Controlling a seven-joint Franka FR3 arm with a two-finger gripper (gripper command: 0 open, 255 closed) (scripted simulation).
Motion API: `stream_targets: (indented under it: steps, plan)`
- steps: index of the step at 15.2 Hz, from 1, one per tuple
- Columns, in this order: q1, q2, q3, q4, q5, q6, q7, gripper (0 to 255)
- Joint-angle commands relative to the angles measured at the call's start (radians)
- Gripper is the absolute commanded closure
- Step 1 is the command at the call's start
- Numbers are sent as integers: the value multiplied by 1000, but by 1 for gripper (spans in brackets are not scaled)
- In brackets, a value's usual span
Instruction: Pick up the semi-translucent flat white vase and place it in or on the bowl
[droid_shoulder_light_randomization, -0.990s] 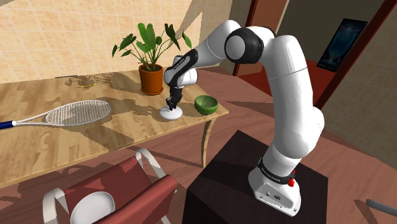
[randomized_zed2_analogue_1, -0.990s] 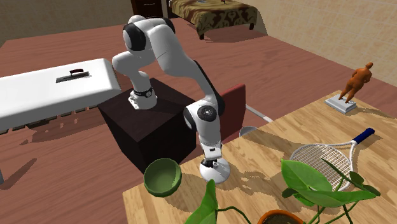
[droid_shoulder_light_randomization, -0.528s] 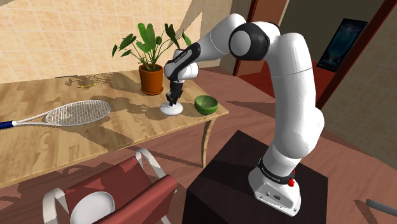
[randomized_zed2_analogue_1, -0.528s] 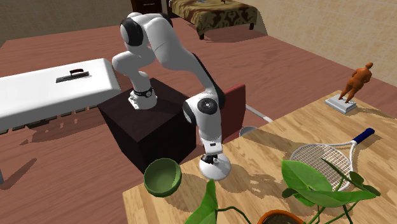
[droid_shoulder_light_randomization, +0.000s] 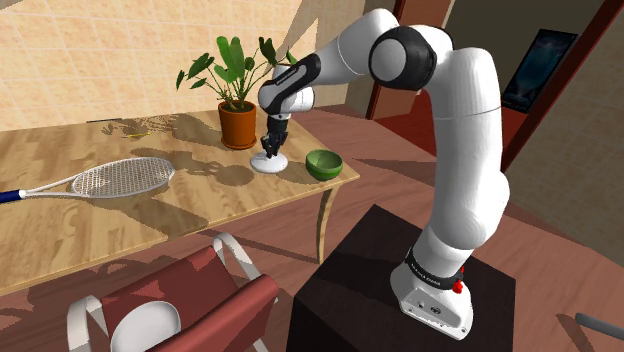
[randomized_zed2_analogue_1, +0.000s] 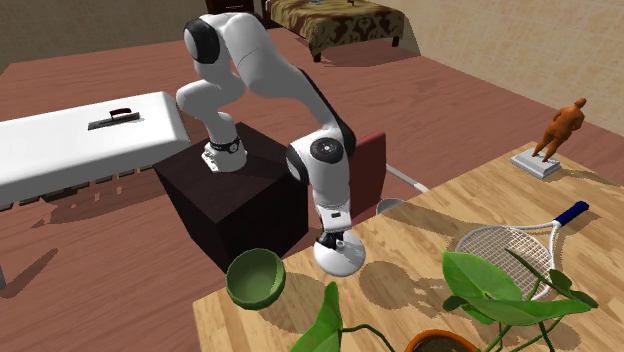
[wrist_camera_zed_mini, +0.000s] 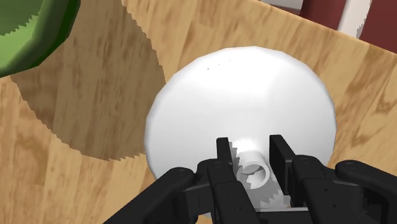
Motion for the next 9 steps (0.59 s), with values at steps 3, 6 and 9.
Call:
stream_targets:
  steps: [3,6,9]
  plan:
    - [1,-31,-4,9,-6,-39,7,255]
    - [3,-53,-6,17,-11,-70,12,255]
    - [4,-75,-8,28,-16,-102,18,255]
